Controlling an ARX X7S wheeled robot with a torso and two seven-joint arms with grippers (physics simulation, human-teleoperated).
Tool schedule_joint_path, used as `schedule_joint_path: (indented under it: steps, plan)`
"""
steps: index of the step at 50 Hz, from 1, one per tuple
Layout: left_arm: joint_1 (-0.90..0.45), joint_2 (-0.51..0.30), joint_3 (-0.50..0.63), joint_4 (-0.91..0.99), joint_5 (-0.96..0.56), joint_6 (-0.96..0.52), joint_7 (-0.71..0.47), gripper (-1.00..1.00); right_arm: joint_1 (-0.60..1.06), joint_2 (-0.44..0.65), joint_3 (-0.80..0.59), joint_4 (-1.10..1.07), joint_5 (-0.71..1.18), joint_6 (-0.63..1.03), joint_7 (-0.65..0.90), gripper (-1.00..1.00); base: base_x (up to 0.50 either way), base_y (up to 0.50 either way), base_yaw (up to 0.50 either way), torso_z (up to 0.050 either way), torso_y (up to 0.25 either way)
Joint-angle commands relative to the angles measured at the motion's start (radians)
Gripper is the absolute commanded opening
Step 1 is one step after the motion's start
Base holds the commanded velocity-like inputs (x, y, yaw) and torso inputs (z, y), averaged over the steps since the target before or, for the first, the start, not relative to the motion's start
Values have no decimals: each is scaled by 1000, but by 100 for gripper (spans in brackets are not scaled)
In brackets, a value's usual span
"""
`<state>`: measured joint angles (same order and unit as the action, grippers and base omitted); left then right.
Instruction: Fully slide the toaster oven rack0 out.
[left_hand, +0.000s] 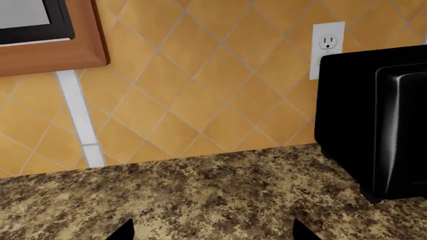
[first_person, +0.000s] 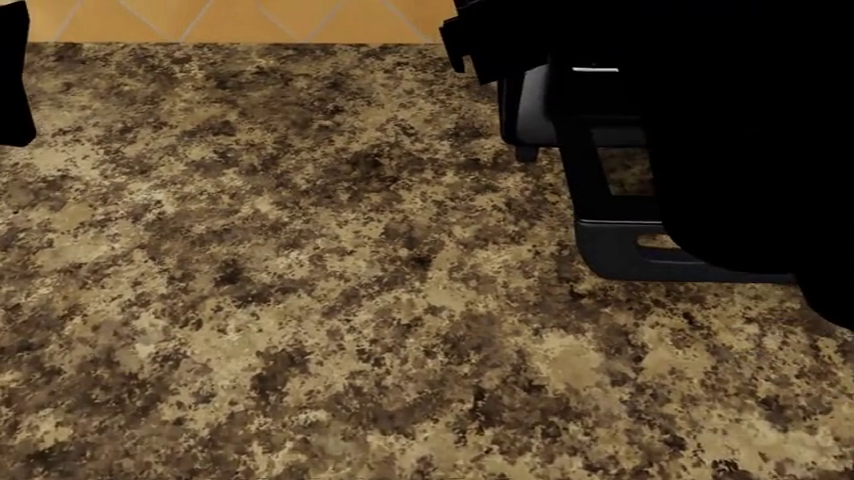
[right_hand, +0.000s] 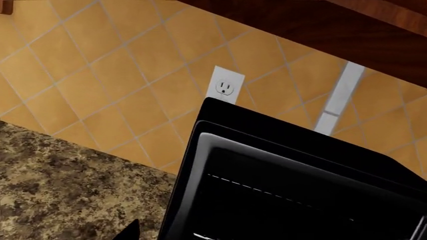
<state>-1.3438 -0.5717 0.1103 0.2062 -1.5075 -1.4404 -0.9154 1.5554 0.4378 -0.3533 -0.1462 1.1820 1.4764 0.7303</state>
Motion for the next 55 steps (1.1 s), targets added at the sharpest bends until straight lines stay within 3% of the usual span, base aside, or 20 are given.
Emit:
schedule_joint_path:
  steps: [1,24,33,45,55]
  plan:
    - [1,5,-9,-2,3,25,27,100,-1,-1,18,7,12,-9,-4,100,500,0,0,0,0]
    - [20,-14,8,11,-17,54,20,100,-5,36,-4,-23,55,-19,46,100,500,-160,0,0,1]
    - [30,-31,0,21,-45,62,5,100,-5,49,-4,-45,93,-13,64,100,3,0,0,0,1]
    - [54,-44,-1,33,-45,84,18,100,10,94,16,-90,263,62,166,100,0,0,0,0,0]
    - [56,-62,-9,40,-64,93,6,100,43,201,-59,-109,553,70,349,100,0,0,0,0,0]
